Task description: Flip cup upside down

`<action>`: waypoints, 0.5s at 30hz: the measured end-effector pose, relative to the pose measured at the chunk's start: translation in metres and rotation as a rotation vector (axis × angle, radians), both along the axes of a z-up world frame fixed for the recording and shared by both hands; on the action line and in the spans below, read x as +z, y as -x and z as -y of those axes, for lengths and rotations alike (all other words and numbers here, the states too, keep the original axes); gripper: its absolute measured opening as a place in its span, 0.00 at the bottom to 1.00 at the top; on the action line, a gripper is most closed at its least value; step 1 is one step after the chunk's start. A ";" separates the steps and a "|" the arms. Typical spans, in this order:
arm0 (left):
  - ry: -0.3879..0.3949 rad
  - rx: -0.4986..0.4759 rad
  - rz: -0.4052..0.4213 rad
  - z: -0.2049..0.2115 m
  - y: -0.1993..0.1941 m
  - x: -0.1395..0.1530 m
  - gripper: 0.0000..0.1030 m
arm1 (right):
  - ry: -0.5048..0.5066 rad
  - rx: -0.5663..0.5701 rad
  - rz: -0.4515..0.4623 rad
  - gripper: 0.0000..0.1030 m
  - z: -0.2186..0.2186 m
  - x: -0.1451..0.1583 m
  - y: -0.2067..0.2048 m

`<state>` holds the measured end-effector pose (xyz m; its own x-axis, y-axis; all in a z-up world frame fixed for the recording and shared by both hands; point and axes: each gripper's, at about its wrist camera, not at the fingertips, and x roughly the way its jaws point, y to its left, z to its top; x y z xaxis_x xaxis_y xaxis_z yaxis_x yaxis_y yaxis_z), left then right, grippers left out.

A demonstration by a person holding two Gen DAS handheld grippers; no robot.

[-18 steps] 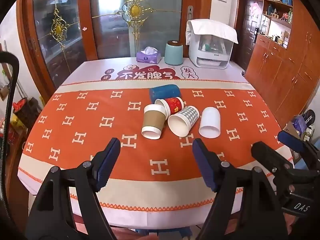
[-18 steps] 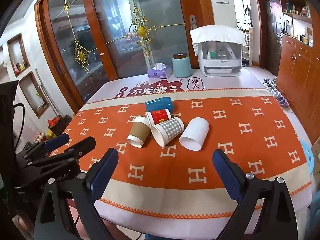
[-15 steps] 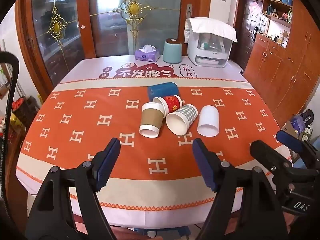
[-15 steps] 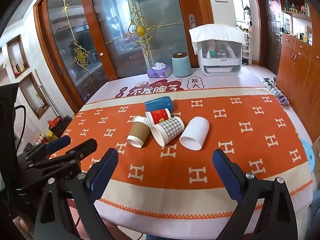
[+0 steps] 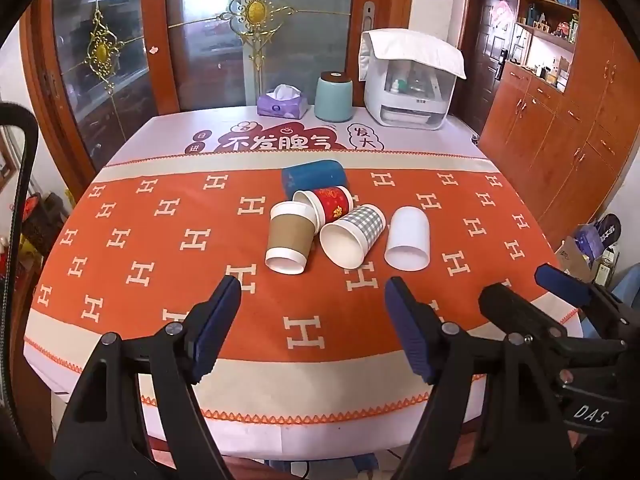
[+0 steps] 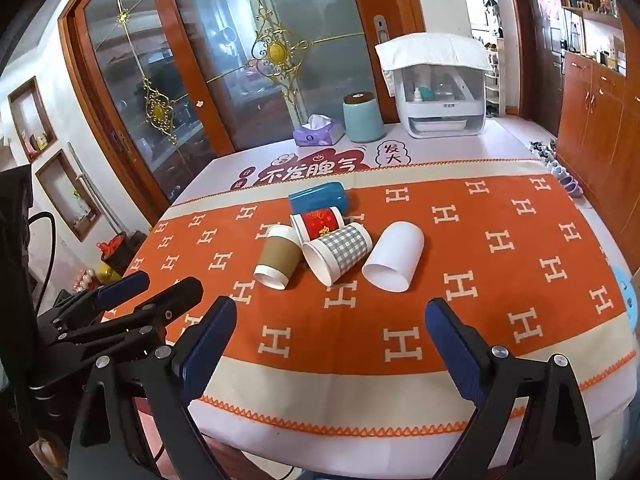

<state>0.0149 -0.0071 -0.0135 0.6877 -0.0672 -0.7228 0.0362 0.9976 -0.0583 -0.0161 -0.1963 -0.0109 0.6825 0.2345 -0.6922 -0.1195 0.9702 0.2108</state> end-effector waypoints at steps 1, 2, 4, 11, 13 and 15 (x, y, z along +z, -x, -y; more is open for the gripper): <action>-0.001 0.002 -0.004 0.000 -0.001 -0.001 0.70 | -0.003 0.001 -0.003 0.93 0.000 -0.001 -0.001; -0.001 0.003 -0.005 0.000 -0.002 -0.002 0.70 | -0.005 0.002 -0.006 0.93 0.001 -0.001 -0.002; 0.002 0.006 -0.003 0.000 -0.001 -0.002 0.70 | -0.006 0.003 -0.008 0.93 0.000 -0.002 -0.003; 0.004 0.007 -0.018 -0.001 -0.005 -0.006 0.70 | -0.013 0.005 -0.017 0.93 0.002 -0.006 -0.006; 0.002 0.009 -0.022 -0.002 -0.006 -0.007 0.70 | -0.012 0.006 -0.018 0.93 0.001 -0.007 -0.006; 0.001 0.011 -0.026 -0.002 -0.008 -0.008 0.70 | -0.012 0.007 -0.021 0.93 0.001 -0.009 -0.007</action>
